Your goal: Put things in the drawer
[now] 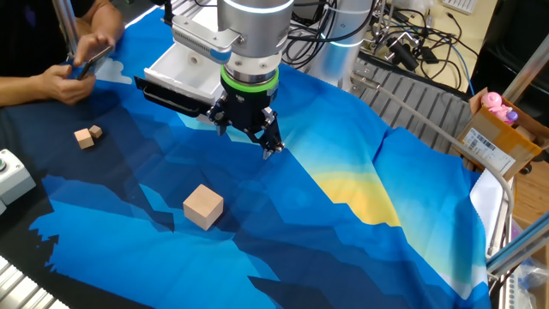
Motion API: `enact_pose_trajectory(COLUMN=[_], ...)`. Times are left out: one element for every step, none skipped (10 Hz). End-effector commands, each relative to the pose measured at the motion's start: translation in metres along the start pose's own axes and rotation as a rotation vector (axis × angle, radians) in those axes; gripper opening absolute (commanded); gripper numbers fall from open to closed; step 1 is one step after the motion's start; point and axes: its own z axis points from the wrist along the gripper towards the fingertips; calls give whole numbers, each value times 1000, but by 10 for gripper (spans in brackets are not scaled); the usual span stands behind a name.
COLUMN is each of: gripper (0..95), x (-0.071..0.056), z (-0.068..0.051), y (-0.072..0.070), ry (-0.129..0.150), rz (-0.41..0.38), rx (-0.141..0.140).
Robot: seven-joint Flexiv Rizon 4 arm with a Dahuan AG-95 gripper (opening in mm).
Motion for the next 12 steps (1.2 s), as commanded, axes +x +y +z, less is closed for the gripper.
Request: enact_pose_trajectory(gripper=[0, 0, 0, 0, 0, 0, 0, 0, 0, 0, 0, 0], x=[0, 2, 8, 10, 14, 14, 15, 15, 14, 12, 6, -5], z=[0, 1, 3, 4, 7, 7, 6, 6, 6, 6, 6, 9], y=[0, 1, 2, 2, 4, 5, 6, 6, 6, 7, 7, 7], ry=[0, -26, -29, -29, -26, -25, -26, -29, -38, -51, -66, -71], rz=[0, 153, 149, 149, 143, 140, 138, 120, 111, 100, 82, 72], rx=[0, -127, -128, -128, -131, -132, -129, -126, -117, -115, -108, -78])
